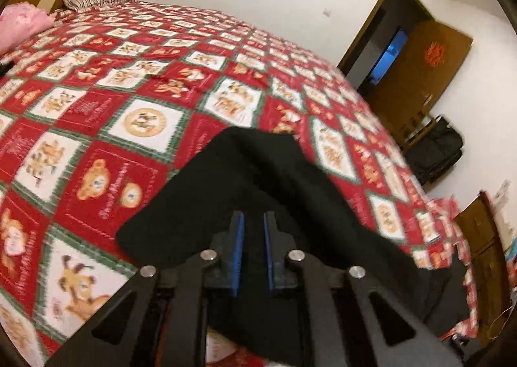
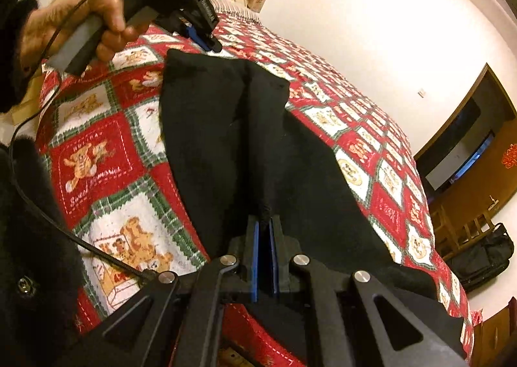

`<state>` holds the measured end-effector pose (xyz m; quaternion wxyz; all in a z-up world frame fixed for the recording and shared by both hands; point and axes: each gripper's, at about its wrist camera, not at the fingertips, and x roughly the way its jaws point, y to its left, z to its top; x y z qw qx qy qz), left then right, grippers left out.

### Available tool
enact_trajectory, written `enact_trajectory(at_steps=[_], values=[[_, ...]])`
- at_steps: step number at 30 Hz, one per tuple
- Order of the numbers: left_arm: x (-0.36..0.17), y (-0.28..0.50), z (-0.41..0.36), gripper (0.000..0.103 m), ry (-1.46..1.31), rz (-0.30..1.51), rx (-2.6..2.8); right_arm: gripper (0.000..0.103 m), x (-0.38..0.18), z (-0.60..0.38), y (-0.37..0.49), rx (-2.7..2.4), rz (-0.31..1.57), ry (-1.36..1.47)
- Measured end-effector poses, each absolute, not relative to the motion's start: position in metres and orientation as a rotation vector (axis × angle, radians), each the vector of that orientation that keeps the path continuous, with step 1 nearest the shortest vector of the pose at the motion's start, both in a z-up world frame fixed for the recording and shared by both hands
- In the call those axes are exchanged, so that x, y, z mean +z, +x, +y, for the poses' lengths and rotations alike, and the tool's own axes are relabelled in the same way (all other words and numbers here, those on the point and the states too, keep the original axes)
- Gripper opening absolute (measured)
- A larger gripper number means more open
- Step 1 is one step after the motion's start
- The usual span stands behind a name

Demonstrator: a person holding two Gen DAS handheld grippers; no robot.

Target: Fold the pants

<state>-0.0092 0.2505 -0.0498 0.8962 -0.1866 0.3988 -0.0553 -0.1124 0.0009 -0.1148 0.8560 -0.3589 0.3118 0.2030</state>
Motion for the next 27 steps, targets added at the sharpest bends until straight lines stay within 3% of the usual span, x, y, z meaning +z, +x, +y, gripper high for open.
enact_trajectory(at_steps=[1, 3, 5, 7, 9, 15, 18, 19, 21, 22, 23, 27], values=[[-0.045, -0.004, 0.247, 0.014, -0.349, 0.832, -0.110, 0.006, -0.116, 0.002, -0.115, 0.426, 0.656, -0.762], [-0.033, 0.010, 0.233, 0.028, -0.302, 0.848, -0.150, 0.006, -0.119, 0.005, -0.118, 0.418, 0.645, -0.793], [-0.022, 0.028, 0.215, 0.069, -0.253, 0.877, -0.172, 0.006, -0.124, 0.010, -0.123, 0.405, 0.621, -0.839], [-0.014, 0.049, 0.193, 0.086, -0.194, 0.884, -0.149, 0.006, -0.130, 0.013, -0.128, 0.398, 0.604, -0.885], [-0.015, 0.068, 0.173, 0.087, -0.133, 0.907, -0.145, 0.006, -0.136, 0.015, -0.131, 0.395, 0.599, -0.919], [-0.069, 0.118, 0.109, 0.087, 0.092, 1.200, -0.022, 0.006, -0.138, 0.016, -0.140, 0.457, 0.612, -0.880], [-0.080, 0.118, 0.090, 0.089, 0.253, 1.200, 0.030, 0.006, -0.143, 0.025, -0.150, 0.502, 0.599, -0.913], [-0.077, 0.115, 0.092, 0.082, 0.248, 1.185, 0.025, 0.006, -0.142, 0.025, -0.149, 0.494, 0.596, -0.903], [-0.073, 0.111, 0.103, 0.044, 0.193, 1.180, -0.007, 0.006, -0.135, 0.018, -0.140, 0.473, 0.613, -0.828], [-0.073, 0.110, 0.110, 0.017, 0.173, 1.182, -0.006, 0.006, -0.130, 0.013, -0.136, 0.467, 0.616, -0.785], [-0.072, 0.109, 0.120, 0.012, 0.140, 1.179, -0.008, 0.006, -0.124, 0.009, -0.132, 0.459, 0.612, -0.740], [-0.064, 0.088, 0.162, 0.006, -0.119, 1.077, -0.145, 0.006, -0.107, -0.003, -0.122, 0.429, 0.590, -0.612]])
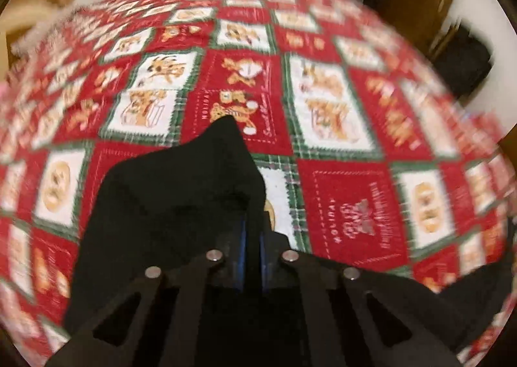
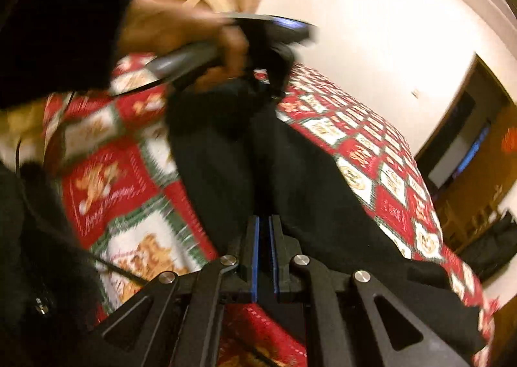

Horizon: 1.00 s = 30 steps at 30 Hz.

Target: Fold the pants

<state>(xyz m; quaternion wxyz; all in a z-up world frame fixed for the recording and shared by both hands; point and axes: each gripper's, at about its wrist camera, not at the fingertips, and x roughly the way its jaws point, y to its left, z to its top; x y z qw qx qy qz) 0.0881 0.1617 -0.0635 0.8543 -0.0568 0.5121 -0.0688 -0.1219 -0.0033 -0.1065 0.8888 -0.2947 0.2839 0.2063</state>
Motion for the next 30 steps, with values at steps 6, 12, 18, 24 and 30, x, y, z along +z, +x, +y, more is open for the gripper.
enact_trajectory(at_steps=[6, 12, 18, 24, 30], values=[[-0.047, 0.024, 0.213, 0.005, -0.408, 0.833, -0.239, 0.006, -0.101, -0.029, -0.097, 0.381, 0.656, -0.412], [-0.069, -0.017, 0.257, 0.005, -0.564, 0.778, -0.164, 0.006, -0.095, -0.055, -0.081, 0.380, 0.717, -0.197], [-0.095, -0.026, 0.272, 0.009, -0.602, 0.866, -0.154, 0.006, -0.083, -0.069, -0.068, 0.426, 0.764, -0.057], [-0.076, -0.017, 0.267, 0.057, -0.585, 0.863, -0.178, 0.061, -0.075, -0.048, -0.071, 0.509, 0.787, -0.173], [-0.074, -0.001, 0.273, 0.081, -0.575, 0.874, -0.143, 0.070, -0.094, -0.009, -0.075, 0.490, 0.743, -0.513]])
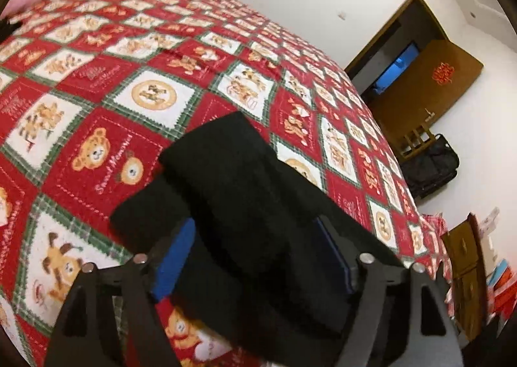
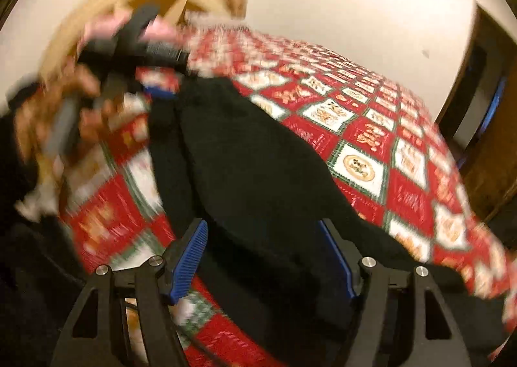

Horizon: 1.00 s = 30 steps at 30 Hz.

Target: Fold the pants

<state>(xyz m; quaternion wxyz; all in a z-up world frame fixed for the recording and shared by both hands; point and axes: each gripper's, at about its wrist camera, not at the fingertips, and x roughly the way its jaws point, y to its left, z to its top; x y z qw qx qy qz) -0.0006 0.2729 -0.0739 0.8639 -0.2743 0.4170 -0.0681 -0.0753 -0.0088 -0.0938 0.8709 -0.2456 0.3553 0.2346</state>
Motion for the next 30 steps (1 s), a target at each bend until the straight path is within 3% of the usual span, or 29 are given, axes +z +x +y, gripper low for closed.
enact_trajectory(at_steps=[4, 5, 6, 7, 9, 13, 16, 26, 30], values=[[-0.076, 0.013, 0.265, 0.081, -0.539, 0.921, -0.100, 0.060, -0.122, 0.009, -0.072, 0.497, 0.787, -0.713], [-0.075, 0.014, 0.261, 0.082, -0.523, 0.922, -0.092, 0.048, -0.123, 0.010, -0.073, 0.502, 0.769, -0.719], [-0.074, 0.016, 0.258, 0.082, -0.513, 0.920, -0.086, 0.016, -0.121, 0.010, -0.072, 0.493, 0.763, -0.709], [-0.073, 0.016, 0.257, 0.081, -0.517, 0.906, -0.085, 0.003, -0.119, 0.009, -0.068, 0.481, 0.776, -0.692], [-0.070, 0.017, 0.257, 0.074, -0.550, 0.864, -0.088, 0.003, -0.109, 0.005, -0.066, 0.466, 0.765, -0.632], [-0.063, 0.018, 0.266, 0.026, -0.657, 0.787, -0.140, 0.003, -0.086, 0.001, -0.075, 0.483, 0.706, -0.558], [-0.059, 0.013, 0.268, 0.016, -0.655, 0.773, -0.140, 0.003, -0.079, 0.003, -0.083, 0.512, 0.694, -0.562], [-0.070, -0.033, 0.284, 0.012, -0.566, 0.792, -0.041, 0.003, -0.120, 0.017, -0.108, 0.533, 0.721, -0.721], [-0.083, -0.035, 0.287, 0.012, -0.530, 0.835, 0.013, 0.008, -0.135, 0.019, -0.108, 0.506, 0.707, -0.758]])
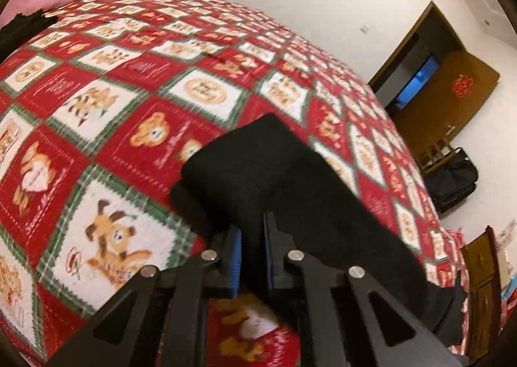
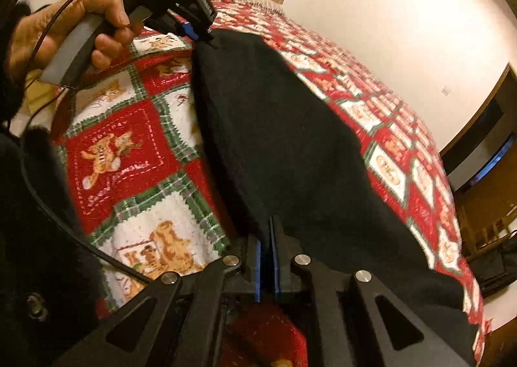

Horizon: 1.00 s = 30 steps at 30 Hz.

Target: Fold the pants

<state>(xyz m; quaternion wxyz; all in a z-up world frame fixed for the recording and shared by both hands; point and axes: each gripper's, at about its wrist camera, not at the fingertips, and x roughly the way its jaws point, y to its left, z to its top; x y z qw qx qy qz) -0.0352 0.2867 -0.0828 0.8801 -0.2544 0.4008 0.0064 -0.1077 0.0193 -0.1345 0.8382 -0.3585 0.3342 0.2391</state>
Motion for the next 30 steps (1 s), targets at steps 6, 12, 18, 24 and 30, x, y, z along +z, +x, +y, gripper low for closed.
enact_trajectory(at_steps=[6, 12, 18, 24, 30], values=[[-0.056, -0.044, 0.280, 0.021, -0.379, 0.781, 0.152, 0.050, -0.087, -0.010, -0.083, 0.610, 0.770, -0.423], [-0.014, -0.048, 0.277, 0.023, -0.301, 0.630, 0.257, 0.072, -0.042, -0.059, -0.014, 0.620, 0.789, 0.006], [-0.045, -0.014, 0.243, 0.031, -0.319, 0.757, 0.031, 0.071, -0.095, -0.053, 0.056, 0.647, 0.997, 0.175], [-0.087, -0.022, 0.213, 0.031, -0.244, 0.835, 0.012, 0.071, -0.112, -0.030, 0.043, 0.744, 1.089, 0.181], [-0.085, -0.026, 0.210, 0.034, -0.222, 0.824, 0.015, 0.071, -0.116, -0.029, 0.044, 0.801, 1.134, 0.215]])
